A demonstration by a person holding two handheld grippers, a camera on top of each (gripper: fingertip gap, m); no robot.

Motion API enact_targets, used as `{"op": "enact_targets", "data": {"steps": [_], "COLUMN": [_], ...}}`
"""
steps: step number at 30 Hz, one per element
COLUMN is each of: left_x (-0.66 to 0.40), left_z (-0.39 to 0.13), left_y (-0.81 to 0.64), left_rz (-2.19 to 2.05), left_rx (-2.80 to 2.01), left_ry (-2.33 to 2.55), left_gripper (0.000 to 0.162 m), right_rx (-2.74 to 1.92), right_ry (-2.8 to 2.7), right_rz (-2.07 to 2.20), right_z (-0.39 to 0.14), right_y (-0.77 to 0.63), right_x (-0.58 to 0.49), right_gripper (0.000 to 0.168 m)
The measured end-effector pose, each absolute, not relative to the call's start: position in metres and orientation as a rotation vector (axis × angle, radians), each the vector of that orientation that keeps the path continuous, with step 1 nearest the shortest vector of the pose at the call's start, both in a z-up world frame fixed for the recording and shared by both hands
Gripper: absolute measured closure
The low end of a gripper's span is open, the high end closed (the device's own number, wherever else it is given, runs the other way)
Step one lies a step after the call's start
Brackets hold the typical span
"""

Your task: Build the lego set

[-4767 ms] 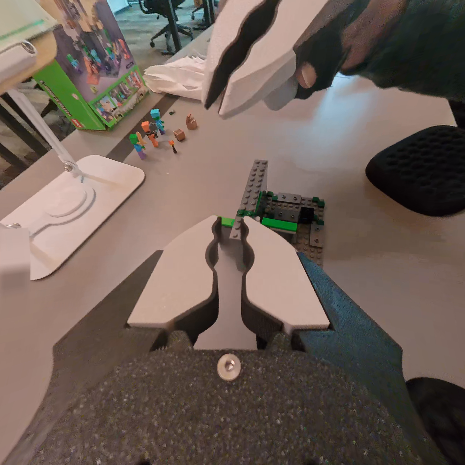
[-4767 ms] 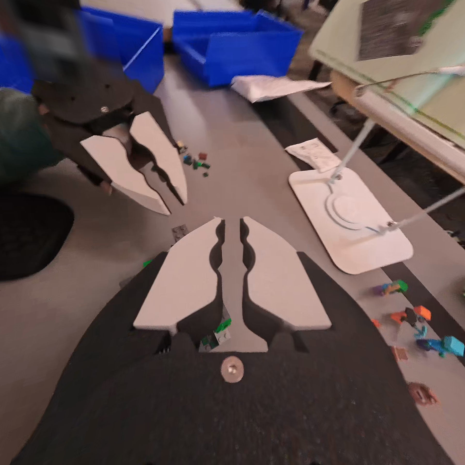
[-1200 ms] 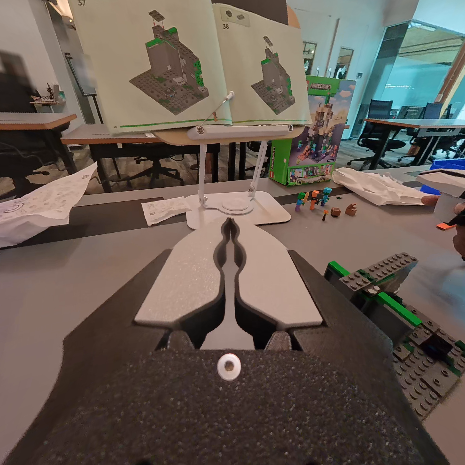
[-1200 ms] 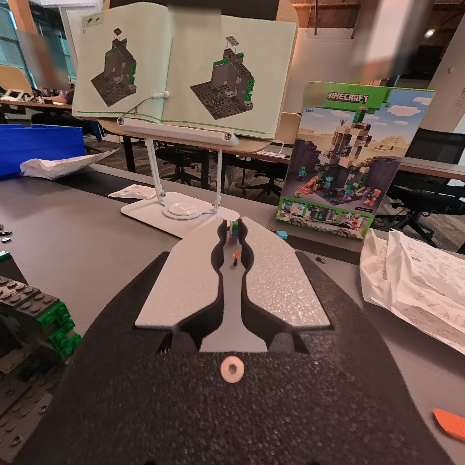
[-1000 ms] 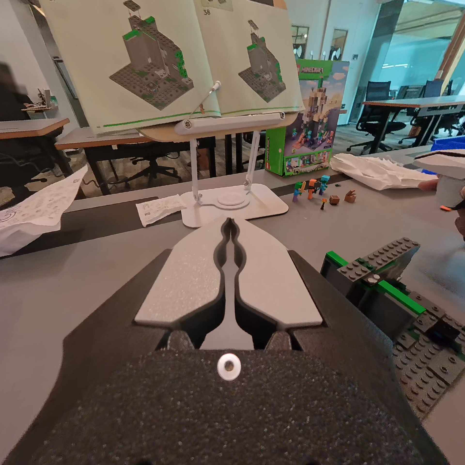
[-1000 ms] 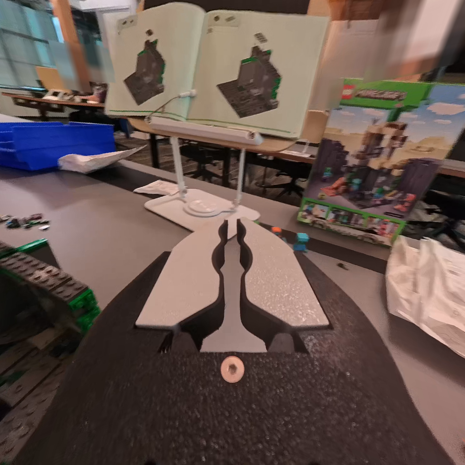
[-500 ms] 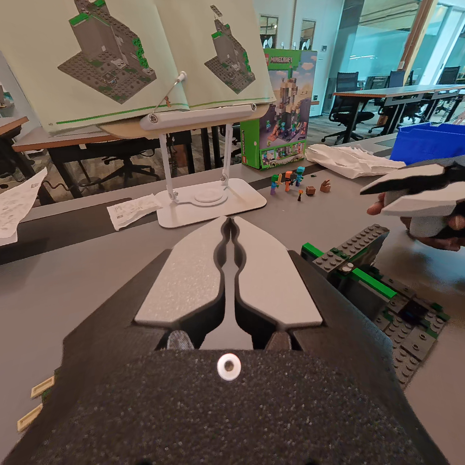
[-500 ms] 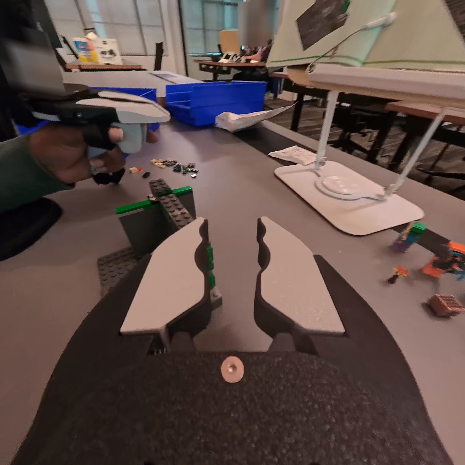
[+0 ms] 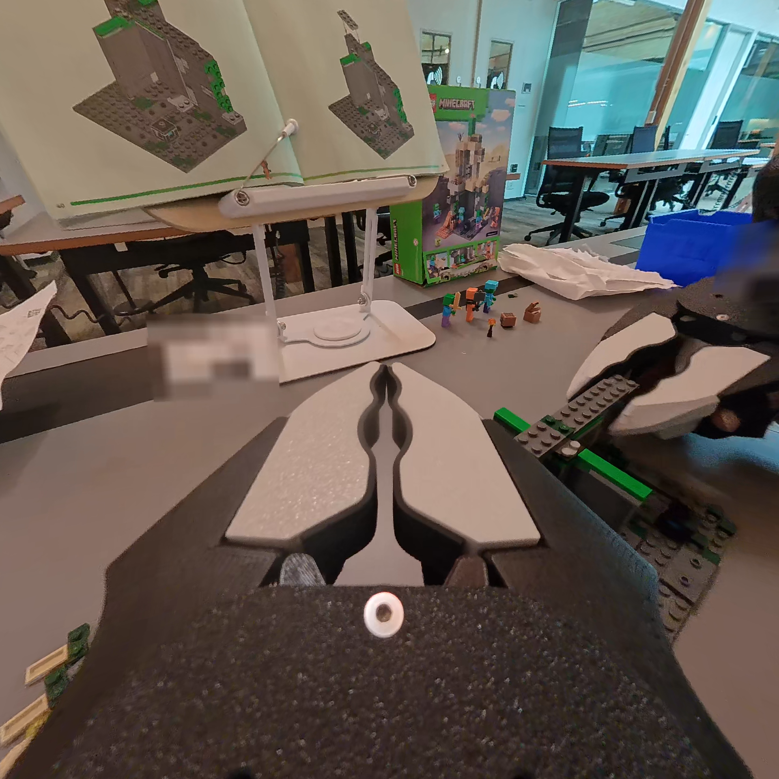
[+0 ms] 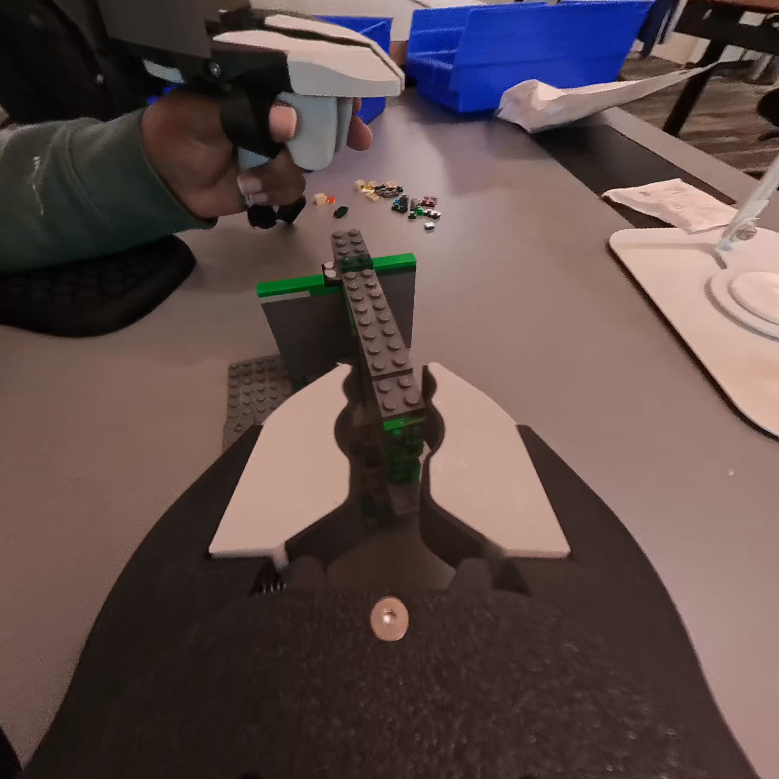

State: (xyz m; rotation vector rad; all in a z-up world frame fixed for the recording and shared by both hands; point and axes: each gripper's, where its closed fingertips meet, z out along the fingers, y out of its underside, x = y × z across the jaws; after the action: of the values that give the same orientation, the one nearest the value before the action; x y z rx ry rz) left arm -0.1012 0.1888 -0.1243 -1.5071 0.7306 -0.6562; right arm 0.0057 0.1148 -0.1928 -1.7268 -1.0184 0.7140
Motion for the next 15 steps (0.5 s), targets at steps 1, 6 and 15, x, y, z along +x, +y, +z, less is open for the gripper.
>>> {"op": "enact_targets", "data": {"steps": [1, 6, 15], "left_x": [-0.100, -0.098, -0.088], "left_z": [-0.125, -0.129, -0.143], "left_y": [0.188, 0.188, 0.186], "left_rz": [-0.654, -0.637, -0.629], "left_rx": [-1.506, -1.508, -1.536], "left_ry": [0.738, 0.761, 0.814], "left_gripper": [0.162, 0.162, 0.162], "right_rx": [-1.725, -1.695, -1.649], "right_ry": [-1.051, -1.091, -1.246], "right_rz": [0.725, 0.739, 0.839], "right_z": [-0.193, -0.193, -0.193], "right_y": [0.114, 0.127, 0.149], "right_x": [0.005, 0.008, 0.012], "right_gripper": [0.146, 0.151, 0.151]}}
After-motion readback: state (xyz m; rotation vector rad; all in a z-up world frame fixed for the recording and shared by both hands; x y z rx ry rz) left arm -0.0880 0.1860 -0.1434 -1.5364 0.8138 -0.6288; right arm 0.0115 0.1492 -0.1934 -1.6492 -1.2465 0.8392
